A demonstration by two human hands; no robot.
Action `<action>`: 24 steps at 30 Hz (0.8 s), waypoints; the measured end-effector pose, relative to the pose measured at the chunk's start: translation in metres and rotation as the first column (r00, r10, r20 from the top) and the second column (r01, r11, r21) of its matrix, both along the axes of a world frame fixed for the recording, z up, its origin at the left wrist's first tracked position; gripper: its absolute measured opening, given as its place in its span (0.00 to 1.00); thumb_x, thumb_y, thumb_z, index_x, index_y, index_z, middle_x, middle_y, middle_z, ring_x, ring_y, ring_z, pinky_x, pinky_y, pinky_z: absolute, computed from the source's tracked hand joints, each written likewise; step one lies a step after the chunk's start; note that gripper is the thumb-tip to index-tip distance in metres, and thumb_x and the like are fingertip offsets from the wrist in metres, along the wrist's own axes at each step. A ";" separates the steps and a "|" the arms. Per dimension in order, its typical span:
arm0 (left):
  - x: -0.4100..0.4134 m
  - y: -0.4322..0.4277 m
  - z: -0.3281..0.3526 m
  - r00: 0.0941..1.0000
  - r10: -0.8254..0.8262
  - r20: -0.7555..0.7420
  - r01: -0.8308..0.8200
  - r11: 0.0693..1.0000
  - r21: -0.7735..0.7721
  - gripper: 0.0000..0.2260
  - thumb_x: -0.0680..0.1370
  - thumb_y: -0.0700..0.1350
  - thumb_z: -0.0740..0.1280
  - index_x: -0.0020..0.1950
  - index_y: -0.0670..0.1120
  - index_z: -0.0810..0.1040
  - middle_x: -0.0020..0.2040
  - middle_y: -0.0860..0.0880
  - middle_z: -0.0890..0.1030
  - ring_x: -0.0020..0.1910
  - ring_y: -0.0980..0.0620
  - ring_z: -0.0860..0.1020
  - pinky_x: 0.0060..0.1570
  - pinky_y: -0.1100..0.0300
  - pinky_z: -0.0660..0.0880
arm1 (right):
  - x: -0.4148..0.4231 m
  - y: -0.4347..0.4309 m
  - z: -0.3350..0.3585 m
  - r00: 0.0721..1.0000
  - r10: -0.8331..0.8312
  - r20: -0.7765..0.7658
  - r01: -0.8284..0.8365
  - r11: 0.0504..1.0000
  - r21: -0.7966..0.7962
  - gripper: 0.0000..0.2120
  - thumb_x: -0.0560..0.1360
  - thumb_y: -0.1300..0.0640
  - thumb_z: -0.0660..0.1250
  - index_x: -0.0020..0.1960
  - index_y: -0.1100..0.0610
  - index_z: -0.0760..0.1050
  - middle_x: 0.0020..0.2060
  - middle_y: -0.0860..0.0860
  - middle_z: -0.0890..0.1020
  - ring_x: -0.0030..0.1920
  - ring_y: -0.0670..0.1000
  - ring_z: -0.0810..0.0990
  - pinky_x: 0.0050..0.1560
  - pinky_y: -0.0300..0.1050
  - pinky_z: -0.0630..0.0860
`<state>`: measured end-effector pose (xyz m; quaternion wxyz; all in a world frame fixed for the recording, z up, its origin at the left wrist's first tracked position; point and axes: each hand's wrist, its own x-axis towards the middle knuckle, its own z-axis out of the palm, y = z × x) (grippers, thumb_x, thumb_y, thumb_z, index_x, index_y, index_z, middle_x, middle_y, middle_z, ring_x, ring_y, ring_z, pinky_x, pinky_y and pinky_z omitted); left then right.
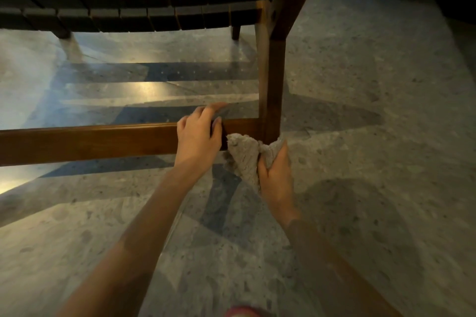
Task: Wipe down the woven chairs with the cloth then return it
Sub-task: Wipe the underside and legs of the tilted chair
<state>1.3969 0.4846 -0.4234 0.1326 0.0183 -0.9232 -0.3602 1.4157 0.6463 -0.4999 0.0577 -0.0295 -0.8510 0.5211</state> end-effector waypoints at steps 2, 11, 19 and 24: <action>0.001 -0.001 0.000 1.000 -0.015 0.000 0.015 1.000 -0.011 0.15 0.82 0.42 0.57 0.68 0.52 0.70 0.63 0.50 0.75 0.65 0.52 0.70 0.66 0.58 0.55 | 0.005 0.002 -0.010 0.999 0.017 0.032 -0.017 0.999 0.030 0.33 0.77 0.41 0.59 0.76 0.53 0.54 0.70 0.53 0.68 0.69 0.51 0.68 0.67 0.55 0.69; 0.002 -0.007 0.001 0.998 -0.050 0.047 0.049 0.999 0.009 0.16 0.82 0.42 0.58 0.69 0.50 0.70 0.64 0.51 0.75 0.66 0.52 0.70 0.69 0.56 0.55 | 0.005 0.001 0.010 0.975 0.032 -0.221 -0.050 0.996 -0.078 0.30 0.80 0.51 0.61 0.77 0.51 0.51 0.74 0.50 0.61 0.73 0.44 0.61 0.69 0.33 0.62; 0.005 -0.009 0.004 0.999 -0.053 0.004 0.053 0.999 0.006 0.14 0.81 0.39 0.59 0.61 0.51 0.78 0.58 0.50 0.78 0.59 0.53 0.73 0.68 0.48 0.63 | -0.034 -0.012 0.039 0.955 0.001 -0.296 0.031 0.994 0.106 0.31 0.81 0.43 0.53 0.78 0.53 0.46 0.75 0.52 0.60 0.73 0.45 0.59 0.67 0.31 0.59; 0.006 -0.008 0.003 0.999 -0.043 -0.006 0.043 0.999 0.024 0.13 0.81 0.39 0.59 0.60 0.51 0.78 0.57 0.51 0.79 0.59 0.54 0.74 0.69 0.50 0.60 | -0.005 -0.007 0.009 0.975 -0.015 -0.223 0.056 0.983 0.175 0.32 0.80 0.45 0.57 0.78 0.55 0.48 0.74 0.54 0.62 0.73 0.48 0.61 0.69 0.38 0.61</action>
